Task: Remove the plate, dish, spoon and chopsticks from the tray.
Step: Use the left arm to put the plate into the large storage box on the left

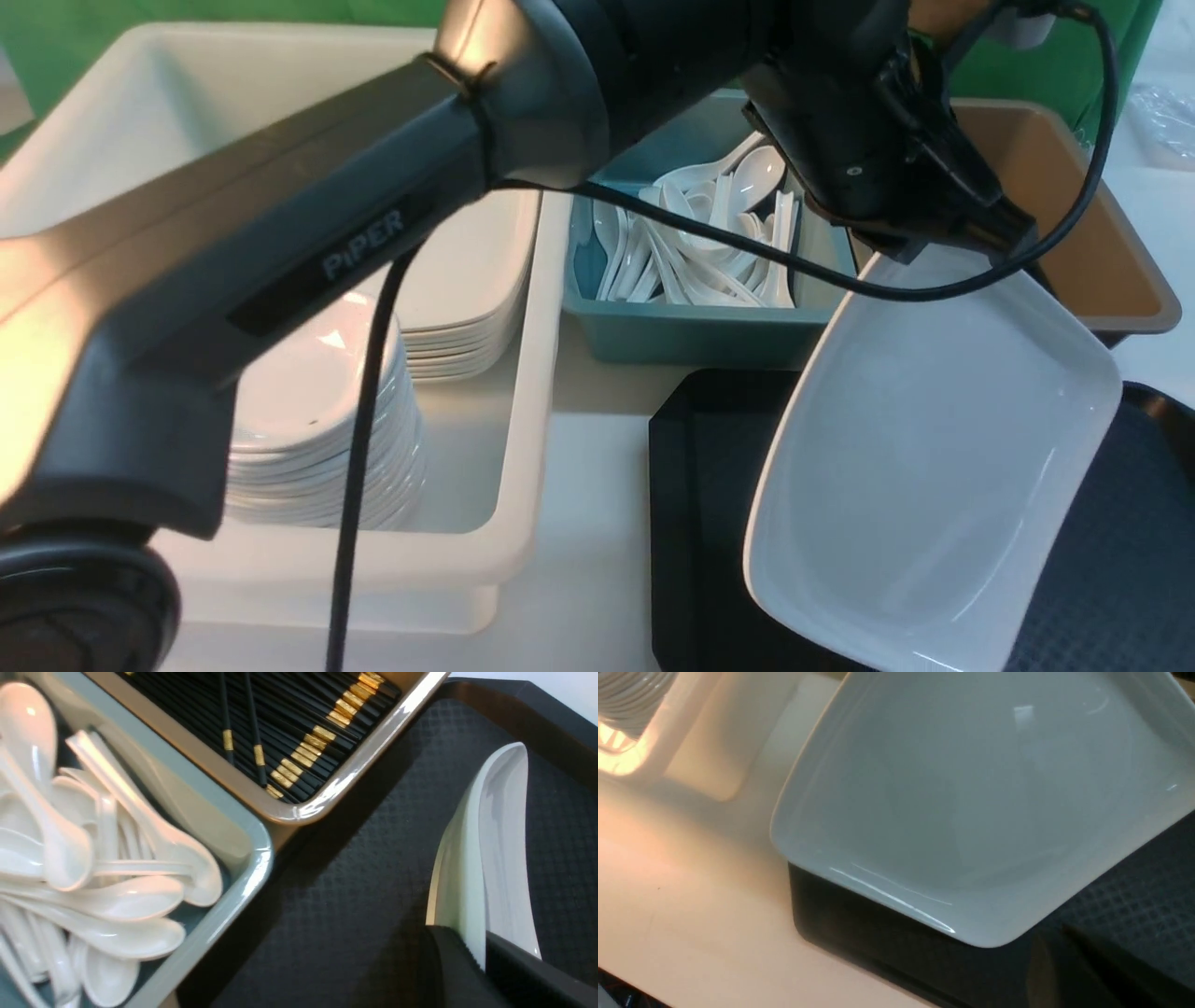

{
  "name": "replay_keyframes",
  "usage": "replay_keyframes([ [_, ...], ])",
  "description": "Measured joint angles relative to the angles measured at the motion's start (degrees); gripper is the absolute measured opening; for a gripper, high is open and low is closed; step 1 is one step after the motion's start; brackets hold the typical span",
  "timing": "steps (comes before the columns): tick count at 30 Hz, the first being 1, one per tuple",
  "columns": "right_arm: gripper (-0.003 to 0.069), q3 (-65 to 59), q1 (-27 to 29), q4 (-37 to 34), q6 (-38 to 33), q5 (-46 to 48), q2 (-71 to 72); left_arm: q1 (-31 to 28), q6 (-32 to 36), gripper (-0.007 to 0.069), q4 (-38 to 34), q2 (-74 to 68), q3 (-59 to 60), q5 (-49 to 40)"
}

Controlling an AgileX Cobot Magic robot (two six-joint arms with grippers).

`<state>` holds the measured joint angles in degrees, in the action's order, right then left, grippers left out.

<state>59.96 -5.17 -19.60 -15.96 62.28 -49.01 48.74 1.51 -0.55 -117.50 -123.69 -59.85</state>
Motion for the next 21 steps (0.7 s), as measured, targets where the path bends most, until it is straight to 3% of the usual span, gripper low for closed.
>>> replay_keyframes([
  [21, 0.0037, 5.05, 0.0, -4.6, -1.63, 1.28, 0.0, -0.12, 0.07, 0.0032, 2.84, 6.04, 0.1, -1.5],
])
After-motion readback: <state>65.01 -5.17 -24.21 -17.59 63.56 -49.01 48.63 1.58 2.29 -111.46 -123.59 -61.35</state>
